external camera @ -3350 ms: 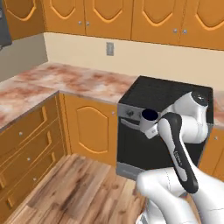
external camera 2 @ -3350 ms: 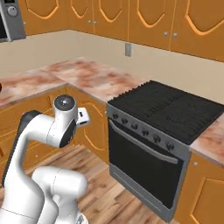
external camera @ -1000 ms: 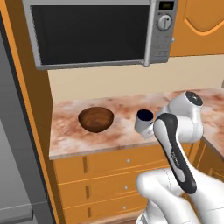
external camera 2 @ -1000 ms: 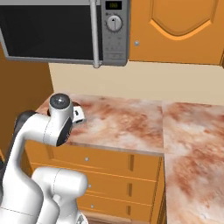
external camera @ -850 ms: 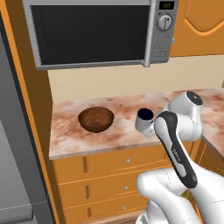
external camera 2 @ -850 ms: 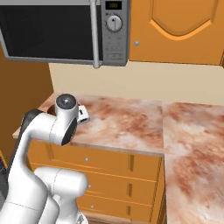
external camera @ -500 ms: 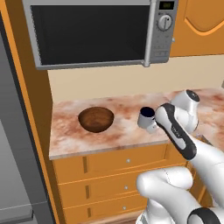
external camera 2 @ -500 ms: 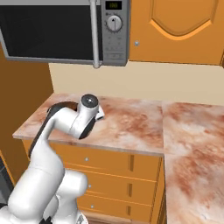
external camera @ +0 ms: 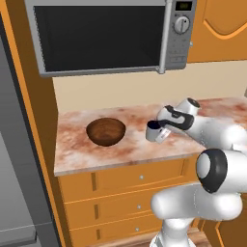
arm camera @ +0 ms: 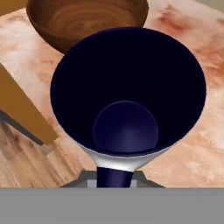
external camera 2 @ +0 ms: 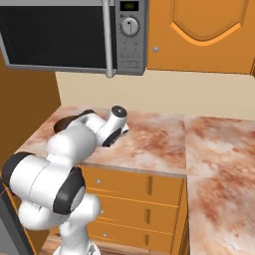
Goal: Clear the mugs and bowl far away from the sink.
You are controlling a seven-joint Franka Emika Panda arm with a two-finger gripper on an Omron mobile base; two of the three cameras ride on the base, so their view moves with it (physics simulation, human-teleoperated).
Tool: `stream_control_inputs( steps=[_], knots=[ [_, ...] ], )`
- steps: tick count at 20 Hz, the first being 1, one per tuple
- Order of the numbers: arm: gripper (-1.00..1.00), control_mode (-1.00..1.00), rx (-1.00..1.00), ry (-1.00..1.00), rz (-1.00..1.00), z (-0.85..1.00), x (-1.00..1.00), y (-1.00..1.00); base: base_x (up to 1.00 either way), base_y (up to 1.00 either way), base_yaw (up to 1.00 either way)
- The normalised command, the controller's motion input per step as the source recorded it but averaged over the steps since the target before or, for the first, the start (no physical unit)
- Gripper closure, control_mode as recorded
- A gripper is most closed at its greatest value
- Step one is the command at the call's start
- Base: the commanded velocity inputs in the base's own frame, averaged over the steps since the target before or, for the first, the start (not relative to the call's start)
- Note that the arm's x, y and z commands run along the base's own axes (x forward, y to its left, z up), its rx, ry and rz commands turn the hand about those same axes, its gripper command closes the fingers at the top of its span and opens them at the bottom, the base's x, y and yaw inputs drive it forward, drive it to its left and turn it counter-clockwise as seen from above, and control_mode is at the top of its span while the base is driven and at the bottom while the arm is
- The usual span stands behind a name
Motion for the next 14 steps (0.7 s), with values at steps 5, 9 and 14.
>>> stream_control_inputs(
  steps=[5, 9, 14],
  knots=[
    [1.00, -1.00, 0.00, 0.00, 0.21, -0.59, 0.98, 0.06, 0.00, 0.00, 0.00],
    [1.00, -1.00, -0.02, -0.01, 0.18, -0.53, 0.91, 0.06, 0.00, 0.00, 0.00],
    [1.00, -1.00, -0.07, 0.00, 0.12, -0.52, 0.70, 0.07, 0.00, 0.00, 0.00]
  ],
)
